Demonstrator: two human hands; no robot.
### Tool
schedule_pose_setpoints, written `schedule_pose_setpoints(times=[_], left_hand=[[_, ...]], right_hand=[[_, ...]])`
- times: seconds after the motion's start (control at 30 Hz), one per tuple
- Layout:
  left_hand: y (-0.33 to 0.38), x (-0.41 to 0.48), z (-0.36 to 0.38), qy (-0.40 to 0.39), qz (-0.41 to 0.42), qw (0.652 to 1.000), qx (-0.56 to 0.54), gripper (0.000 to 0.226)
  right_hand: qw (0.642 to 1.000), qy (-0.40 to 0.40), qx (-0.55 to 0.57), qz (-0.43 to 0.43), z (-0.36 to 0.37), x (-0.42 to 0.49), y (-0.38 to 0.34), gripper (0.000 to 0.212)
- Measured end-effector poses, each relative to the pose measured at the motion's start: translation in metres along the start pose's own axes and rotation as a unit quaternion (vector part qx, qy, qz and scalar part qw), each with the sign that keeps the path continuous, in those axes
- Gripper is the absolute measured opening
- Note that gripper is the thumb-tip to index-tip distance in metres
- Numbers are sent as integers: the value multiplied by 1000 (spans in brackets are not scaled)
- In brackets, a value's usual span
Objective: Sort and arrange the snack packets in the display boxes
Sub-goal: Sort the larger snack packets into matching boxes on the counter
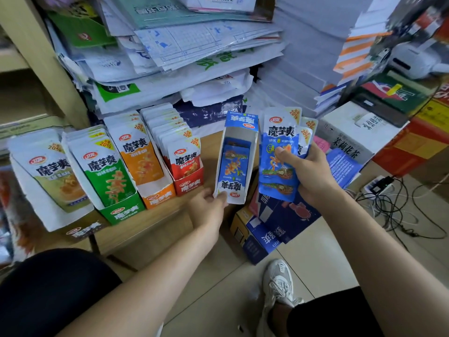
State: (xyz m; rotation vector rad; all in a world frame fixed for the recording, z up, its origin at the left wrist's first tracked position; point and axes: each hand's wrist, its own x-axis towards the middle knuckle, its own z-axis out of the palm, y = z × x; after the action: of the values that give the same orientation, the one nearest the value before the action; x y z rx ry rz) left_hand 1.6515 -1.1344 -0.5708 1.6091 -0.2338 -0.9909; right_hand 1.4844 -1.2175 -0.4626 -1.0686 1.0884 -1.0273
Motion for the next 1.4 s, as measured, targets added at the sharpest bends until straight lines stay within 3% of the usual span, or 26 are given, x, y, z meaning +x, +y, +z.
schedule_pose_setpoints(times=[0.13,0.23,0.33,0.43,0.53,0.63,0.7,0.97,1.13,1.33,1.4], left_hand=[[-2,-10,-9,-2,126,990,69,40],[-9,-16,-25,-9,300,937,177,46],[-6,-9,-38,-13,513,797,319,40],[17,-3,-36,-57,642,609,462,53],[41,6,-22,-77,629,465,618,77],[41,19,-11,-67,547,364,751,86],[37,23,-5,-57,532,328,779,75],[30,24,-17,-111,643,419,632,5],[26,15,-31,-42,718,491,491,16],[47,6,-30,12,670,658,345,12],[50,7,-31,8,651,692,313,8]], right_hand=[[1000,-13,-3,-8,1,2,2,39],[1000,-19,-11,-7,4,3,7,36],[999,-26,-27,-10,7,5,10,41],[999,-26,-30,-12,5,7,11,43],[999,-27,-45,-7,1,8,11,40],[997,-27,-66,6,-2,6,13,40],[997,-26,-72,12,-4,5,15,37],[997,-25,-75,23,-6,1,18,39],[996,-25,-83,24,-6,-1,19,36],[995,-22,-87,32,-5,-3,18,37],[996,-25,-73,43,-5,-5,19,33]])
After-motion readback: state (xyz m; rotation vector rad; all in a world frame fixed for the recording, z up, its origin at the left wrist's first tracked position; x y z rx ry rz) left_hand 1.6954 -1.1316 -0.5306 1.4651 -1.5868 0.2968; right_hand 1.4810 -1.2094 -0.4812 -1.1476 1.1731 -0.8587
